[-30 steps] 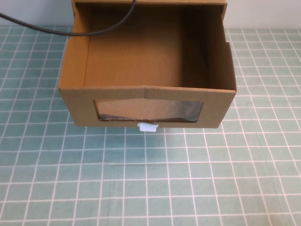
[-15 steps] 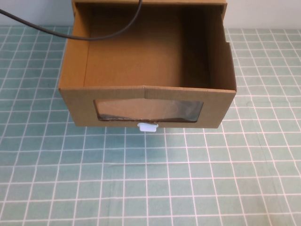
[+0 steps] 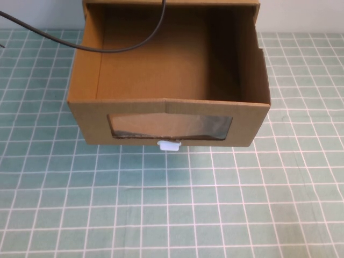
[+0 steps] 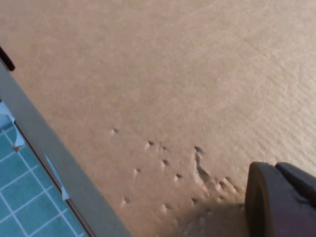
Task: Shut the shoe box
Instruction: Close the shoe box with your right arm
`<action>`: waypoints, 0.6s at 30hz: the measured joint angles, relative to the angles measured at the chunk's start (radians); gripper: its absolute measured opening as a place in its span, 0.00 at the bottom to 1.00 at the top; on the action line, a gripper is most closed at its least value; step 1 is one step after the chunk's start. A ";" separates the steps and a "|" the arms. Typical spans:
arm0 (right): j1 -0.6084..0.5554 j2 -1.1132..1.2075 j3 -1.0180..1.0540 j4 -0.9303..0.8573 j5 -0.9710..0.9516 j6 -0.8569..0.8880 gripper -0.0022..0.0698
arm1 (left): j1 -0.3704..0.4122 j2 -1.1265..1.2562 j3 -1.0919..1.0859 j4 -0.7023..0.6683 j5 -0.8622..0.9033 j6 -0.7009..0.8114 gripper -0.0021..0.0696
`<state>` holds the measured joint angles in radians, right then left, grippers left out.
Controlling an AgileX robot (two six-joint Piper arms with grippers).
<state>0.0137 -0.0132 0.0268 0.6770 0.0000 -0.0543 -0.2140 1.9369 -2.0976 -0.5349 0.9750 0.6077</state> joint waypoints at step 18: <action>0.000 0.719 -0.788 -0.036 0.977 -0.287 0.01 | 0.000 0.008 -0.001 0.000 -0.011 -0.009 0.02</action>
<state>0.0137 0.7058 -0.7607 0.6410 0.9765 -0.3413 -0.2140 1.9448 -2.0990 -0.5349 0.9636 0.5982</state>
